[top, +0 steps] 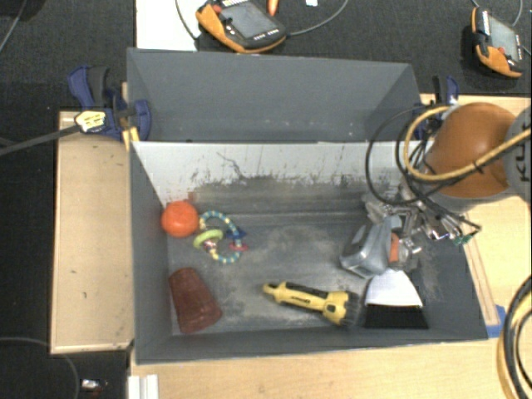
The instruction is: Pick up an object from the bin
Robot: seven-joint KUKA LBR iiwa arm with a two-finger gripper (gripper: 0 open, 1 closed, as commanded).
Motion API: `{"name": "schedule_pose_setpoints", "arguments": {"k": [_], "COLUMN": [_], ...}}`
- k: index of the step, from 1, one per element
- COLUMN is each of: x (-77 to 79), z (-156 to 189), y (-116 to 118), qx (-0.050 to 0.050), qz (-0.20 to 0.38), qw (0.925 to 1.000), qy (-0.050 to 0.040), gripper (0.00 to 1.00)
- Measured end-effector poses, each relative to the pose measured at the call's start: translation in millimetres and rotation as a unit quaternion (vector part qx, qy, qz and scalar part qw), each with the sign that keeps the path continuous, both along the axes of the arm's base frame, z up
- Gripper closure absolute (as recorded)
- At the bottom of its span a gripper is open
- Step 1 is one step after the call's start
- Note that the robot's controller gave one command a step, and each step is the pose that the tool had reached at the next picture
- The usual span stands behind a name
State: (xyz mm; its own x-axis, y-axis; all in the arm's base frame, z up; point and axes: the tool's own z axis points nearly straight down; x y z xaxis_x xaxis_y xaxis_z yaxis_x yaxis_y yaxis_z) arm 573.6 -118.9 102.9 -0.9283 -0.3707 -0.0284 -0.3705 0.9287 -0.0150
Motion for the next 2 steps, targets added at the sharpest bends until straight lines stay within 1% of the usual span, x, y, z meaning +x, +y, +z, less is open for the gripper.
{"name": "schedule_pose_setpoints", "arguments": {"k": [1, 2], "x": [6.0, 16.3], "z": [28, 16], "y": [6, 27], "qx": [0.000, -0.003], "qz": [0.071, 0.117], "qw": [0.9974, 0.9931], "qy": [0.0119, 0.0063], "gripper": [0.00, 0.00]}}
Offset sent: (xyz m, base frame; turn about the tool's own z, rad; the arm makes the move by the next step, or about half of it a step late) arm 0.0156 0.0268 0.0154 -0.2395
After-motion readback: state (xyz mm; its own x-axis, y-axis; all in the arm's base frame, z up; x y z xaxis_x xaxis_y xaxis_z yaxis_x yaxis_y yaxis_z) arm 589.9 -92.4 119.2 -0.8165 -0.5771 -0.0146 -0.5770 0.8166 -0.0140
